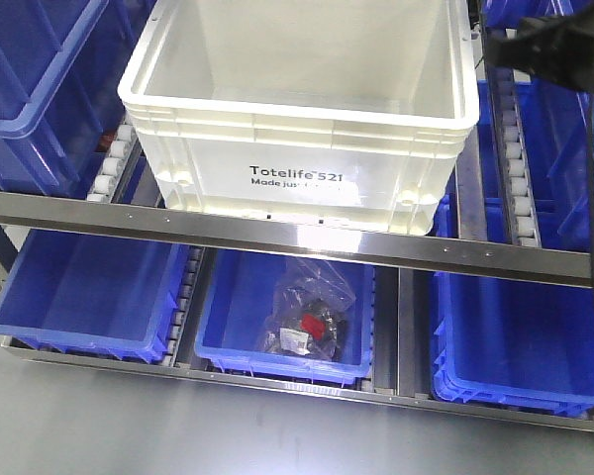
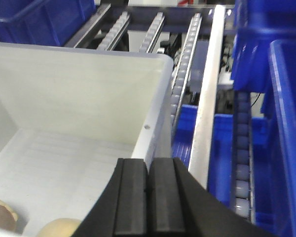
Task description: Place moving items into box and shelve
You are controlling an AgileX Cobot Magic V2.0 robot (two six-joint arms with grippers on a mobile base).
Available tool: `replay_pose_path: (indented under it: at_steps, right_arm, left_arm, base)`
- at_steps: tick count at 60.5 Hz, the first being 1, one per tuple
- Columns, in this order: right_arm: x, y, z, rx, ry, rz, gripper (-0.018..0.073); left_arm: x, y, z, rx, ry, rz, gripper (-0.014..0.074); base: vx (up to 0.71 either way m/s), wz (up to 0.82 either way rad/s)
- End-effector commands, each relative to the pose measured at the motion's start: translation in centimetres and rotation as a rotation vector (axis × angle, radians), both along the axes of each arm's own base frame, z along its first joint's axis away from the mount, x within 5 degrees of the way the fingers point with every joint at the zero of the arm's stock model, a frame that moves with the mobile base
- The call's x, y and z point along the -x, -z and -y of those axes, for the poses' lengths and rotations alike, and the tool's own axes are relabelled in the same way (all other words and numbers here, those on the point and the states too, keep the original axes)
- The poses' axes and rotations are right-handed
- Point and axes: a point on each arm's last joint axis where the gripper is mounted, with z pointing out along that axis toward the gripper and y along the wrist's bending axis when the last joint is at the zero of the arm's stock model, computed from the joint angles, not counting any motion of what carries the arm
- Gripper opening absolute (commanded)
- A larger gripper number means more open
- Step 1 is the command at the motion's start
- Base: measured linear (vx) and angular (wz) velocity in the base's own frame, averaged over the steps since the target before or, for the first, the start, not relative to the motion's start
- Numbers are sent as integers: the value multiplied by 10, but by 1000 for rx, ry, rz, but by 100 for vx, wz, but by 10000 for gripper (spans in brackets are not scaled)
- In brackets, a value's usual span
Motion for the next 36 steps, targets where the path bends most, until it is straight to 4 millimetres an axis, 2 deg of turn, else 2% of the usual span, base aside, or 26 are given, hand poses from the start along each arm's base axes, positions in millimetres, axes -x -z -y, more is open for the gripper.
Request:
replay_pose_path:
  at_steps: [1, 6, 7, 9, 17, 22, 26, 36]
  right_arm:
    - [33, -20, 7, 12, 14, 213, -8]
    - [68, -2, 11, -2, 20, 220, -8]
    - [84, 1, 13, -6, 20, 233, -8]
    - [100, 9, 15, -5, 19, 239, -8]
    - [158, 36, 23, 2, 19, 323, -8]
    - [188, 57, 27, -4, 20, 379, -8]
    - [203, 76, 29, -1, 21, 408, -8]
    - [220, 117, 31, -20, 23, 421, -8]
  left_arm:
    - [1, -12, 0, 13, -4, 112, -6]
    - [1, -12, 0, 13, -4, 112, -6]
    - [1, -12, 0, 13, -4, 112, -6]
    - [1, -12, 0, 13, -4, 112, -6]
    - [1, -12, 0, 13, -4, 112, -6]
    - [1, -12, 0, 13, -4, 112, -6]
    - [1, -12, 0, 13, -4, 112, -6]
    - [1, -12, 0, 13, -4, 112, -6]
  base:
    - [0, 0]
    - [0, 0]
    - [0, 0]
    - [0, 0]
    - [0, 0]
    - [0, 0]
    - [0, 0]
    - [0, 0]
